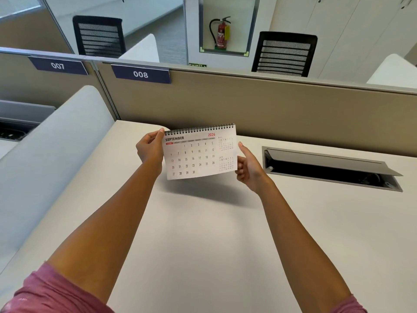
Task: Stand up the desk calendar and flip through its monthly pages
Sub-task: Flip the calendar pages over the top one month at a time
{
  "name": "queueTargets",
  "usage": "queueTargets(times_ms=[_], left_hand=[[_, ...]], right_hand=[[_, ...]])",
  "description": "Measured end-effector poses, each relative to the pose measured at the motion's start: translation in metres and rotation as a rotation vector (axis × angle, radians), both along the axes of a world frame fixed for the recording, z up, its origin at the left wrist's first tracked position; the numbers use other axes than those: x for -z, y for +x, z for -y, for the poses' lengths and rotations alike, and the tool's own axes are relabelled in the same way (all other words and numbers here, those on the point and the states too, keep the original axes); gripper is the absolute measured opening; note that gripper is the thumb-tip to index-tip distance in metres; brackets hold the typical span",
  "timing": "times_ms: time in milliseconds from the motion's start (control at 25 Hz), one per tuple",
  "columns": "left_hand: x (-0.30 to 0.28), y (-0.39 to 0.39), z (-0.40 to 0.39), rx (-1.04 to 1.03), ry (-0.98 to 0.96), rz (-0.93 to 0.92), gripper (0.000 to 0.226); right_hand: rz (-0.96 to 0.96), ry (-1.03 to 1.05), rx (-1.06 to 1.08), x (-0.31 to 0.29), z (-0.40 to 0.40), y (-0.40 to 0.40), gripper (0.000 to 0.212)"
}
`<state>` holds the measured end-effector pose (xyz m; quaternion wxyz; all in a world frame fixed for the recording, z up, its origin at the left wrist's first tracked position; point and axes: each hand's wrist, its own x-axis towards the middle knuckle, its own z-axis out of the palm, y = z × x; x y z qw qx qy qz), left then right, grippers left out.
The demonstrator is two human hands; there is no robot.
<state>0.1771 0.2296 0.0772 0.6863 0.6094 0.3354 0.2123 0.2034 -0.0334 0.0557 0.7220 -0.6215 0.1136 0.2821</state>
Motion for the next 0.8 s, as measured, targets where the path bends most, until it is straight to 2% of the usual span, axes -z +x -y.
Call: queueTargets(times_ms=[80, 160, 440, 560, 800], left_hand=[[-0.003, -0.001, 0.002, 0.003, -0.016, -0.006, 0.016], [-0.005, -0.001, 0.002, 0.004, -0.040, -0.020, 0.025], [-0.004, 0.000, -0.004, 0.002, -0.111, 0.041, 0.062], [-0.004, -0.001, 0.000, -0.018, -0.109, 0.042, 0.063], [0.002, 0.003, 0.002, -0.014, -0.097, 0.058, 0.051]], right_hand=[[0.054, -0.003, -0.012, -0.004, -0.002, 0.001, 0.057], [0.078, 0.083, -0.005, -0.008, -0.001, 0.002, 0.066], [0.010, 0.610, -0.071, -0.041, 0.003, 0.012, 0.106], [0.038, 0.694, -0.063, -0.053, -0.005, 0.022, 0.109], [0.061, 0.674, -0.014, -0.059, -0.016, 0.041, 0.104]])
